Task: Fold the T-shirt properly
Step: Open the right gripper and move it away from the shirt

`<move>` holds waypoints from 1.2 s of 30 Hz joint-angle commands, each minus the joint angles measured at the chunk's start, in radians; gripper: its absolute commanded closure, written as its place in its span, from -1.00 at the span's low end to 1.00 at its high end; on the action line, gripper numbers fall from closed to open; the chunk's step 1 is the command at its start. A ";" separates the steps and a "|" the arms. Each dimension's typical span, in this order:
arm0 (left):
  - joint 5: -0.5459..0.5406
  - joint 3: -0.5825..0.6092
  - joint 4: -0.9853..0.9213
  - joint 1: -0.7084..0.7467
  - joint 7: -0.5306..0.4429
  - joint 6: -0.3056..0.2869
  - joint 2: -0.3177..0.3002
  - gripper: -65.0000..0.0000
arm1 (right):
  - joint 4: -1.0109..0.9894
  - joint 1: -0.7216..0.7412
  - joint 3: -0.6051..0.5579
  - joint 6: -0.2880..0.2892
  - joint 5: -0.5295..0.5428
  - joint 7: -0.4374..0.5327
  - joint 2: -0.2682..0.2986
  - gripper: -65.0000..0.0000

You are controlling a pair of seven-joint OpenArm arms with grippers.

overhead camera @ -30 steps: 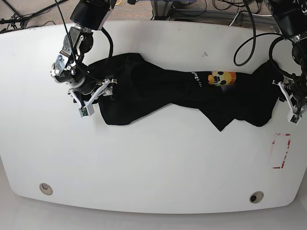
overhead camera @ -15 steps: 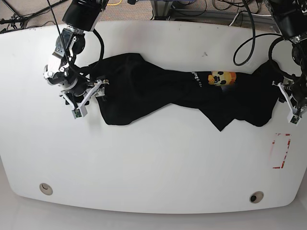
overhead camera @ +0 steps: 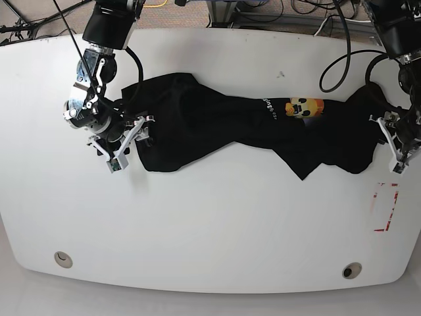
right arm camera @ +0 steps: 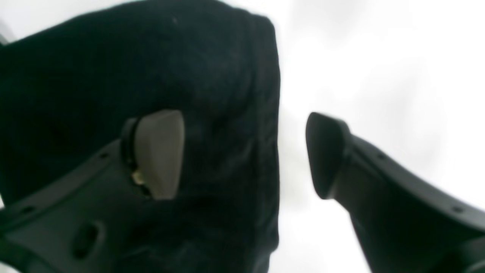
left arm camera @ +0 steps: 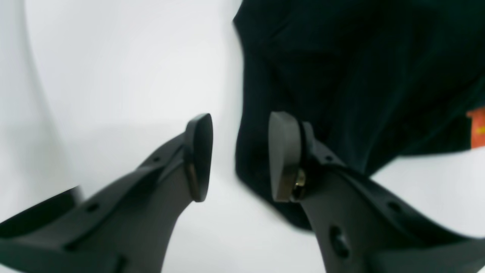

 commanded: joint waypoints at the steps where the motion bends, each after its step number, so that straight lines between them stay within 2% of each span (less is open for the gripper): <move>1: -0.006 0.005 -0.013 -0.025 -0.012 -0.001 -0.012 0.28 | 0.015 0.015 0.007 0.006 0.006 0.015 0.006 -0.07; 5: 0.007 0.022 -0.043 -0.027 -0.017 -0.001 -0.012 0.27 | 0.017 0.015 0.007 0.006 0.009 0.016 0.003 0.29; 9: 0.005 0.037 -0.057 -0.008 -0.026 -0.001 -0.017 0.27 | 0.025 0.010 0.009 0.006 0.008 0.012 -0.002 0.47; 13: 0.011 0.040 -0.056 -0.001 -0.027 -0.001 -0.017 0.27 | 0.026 0.009 0.012 0.006 0.005 0.013 -0.003 0.39; 17: 0.009 0.044 -0.059 0.003 -0.026 -0.001 -0.017 0.27 | 0.025 0.011 0.018 0.006 0.002 0.015 -0.002 0.40; 27: -0.001 0.045 -0.067 0.009 -0.025 -0.001 -0.023 0.29 | 0.002 0.014 0.011 0.006 -0.003 0.050 0.026 0.65; 29: 0.005 0.044 -0.065 0.010 -0.033 -0.001 -0.023 0.30 | -0.025 0.019 -0.001 0.006 0.004 0.074 0.058 0.82; 36: 0.005 0.045 -0.065 0.011 -0.036 -0.001 -0.022 0.31 | -0.063 0.029 -0.019 0.006 0.004 0.094 0.102 0.97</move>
